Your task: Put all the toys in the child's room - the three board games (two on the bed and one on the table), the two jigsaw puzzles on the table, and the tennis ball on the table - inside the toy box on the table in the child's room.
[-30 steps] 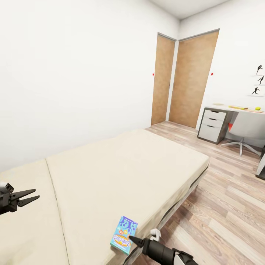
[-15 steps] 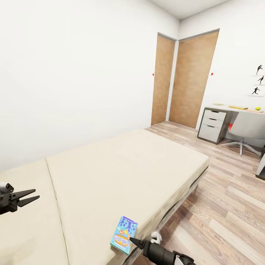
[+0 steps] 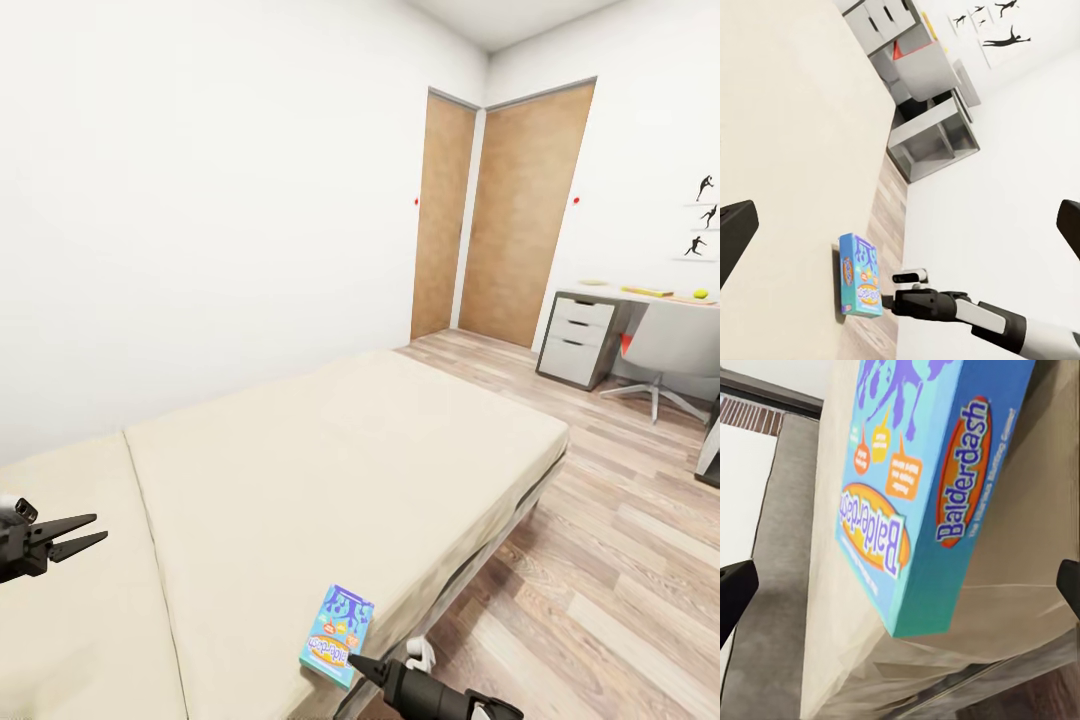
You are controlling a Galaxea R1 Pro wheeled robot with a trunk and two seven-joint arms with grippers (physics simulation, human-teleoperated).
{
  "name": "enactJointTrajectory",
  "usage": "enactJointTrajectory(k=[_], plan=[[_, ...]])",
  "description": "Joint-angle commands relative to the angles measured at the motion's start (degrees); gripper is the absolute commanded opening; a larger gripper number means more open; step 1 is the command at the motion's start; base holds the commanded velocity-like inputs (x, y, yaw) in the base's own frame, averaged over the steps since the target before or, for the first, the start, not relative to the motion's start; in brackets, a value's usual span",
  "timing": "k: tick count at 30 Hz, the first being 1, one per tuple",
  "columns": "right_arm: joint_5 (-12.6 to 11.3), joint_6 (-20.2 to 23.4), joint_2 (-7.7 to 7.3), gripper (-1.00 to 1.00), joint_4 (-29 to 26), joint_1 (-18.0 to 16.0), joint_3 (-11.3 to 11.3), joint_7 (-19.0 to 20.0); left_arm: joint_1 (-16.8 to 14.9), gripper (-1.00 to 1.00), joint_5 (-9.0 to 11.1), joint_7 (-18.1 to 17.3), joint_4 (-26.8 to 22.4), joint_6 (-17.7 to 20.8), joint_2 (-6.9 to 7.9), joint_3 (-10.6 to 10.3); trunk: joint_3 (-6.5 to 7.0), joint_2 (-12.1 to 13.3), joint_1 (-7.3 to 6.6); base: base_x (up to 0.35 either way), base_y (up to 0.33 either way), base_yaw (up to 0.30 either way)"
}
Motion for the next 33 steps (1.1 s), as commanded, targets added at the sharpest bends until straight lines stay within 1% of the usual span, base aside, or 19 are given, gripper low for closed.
enactJointTrajectory(k=[1,3,11,26,29,31,33], plan=[[-0.61,0.55,-0.03,1.0,-0.02,-0.04,0.18,-0.01,-0.07,1.0,0.28,-0.23,0.04,0.6,0.06,-0.34,-0.24,-0.44,0.22,0.0,0.0,0.0],[-0.61,0.61,-0.02,1.0,-0.01,-0.04,0.05,-0.02,-0.07,1.0,0.29,-0.23,0.04,0.62,0.06,-0.34,-0.6,-1.25,0.66,0.0,0.0,0.0],[-0.6,0.57,-0.03,1.0,0.0,-0.04,-0.66,0.01,-0.07,1.0,0.29,-0.23,0.04,0.6,0.06,-0.34,-0.6,-1.25,0.66,0.0,0.0,0.0],[-0.6,0.07,-0.01,1.0,0.0,-0.04,-0.95,-0.02,-0.07,1.0,0.29,-0.23,0.04,0.61,0.06,-0.34,-0.6,-1.25,0.66,0.0,0.0,0.0],[-0.6,0.01,0.12,1.0,0.0,-0.04,-1.0,-0.03,-0.07,1.0,0.29,-0.23,0.04,0.61,0.06,-0.34,-1.14,-2.45,1.32,0.0,0.0,0.0],[-0.56,0.0,0.47,1.0,0.0,-0.04,-1.01,-0.03,-0.07,1.0,0.29,-0.23,0.04,0.61,0.06,-0.34,-1.5,-3.25,1.76,0.0,0.0,0.0],[-0.55,-0.01,0.74,1.0,0.0,-0.04,-1.02,-0.04,-0.07,1.0,0.29,-0.23,0.04,0.6,0.06,-0.34,-1.5,-3.25,1.76,0.0,0.0,0.0]])
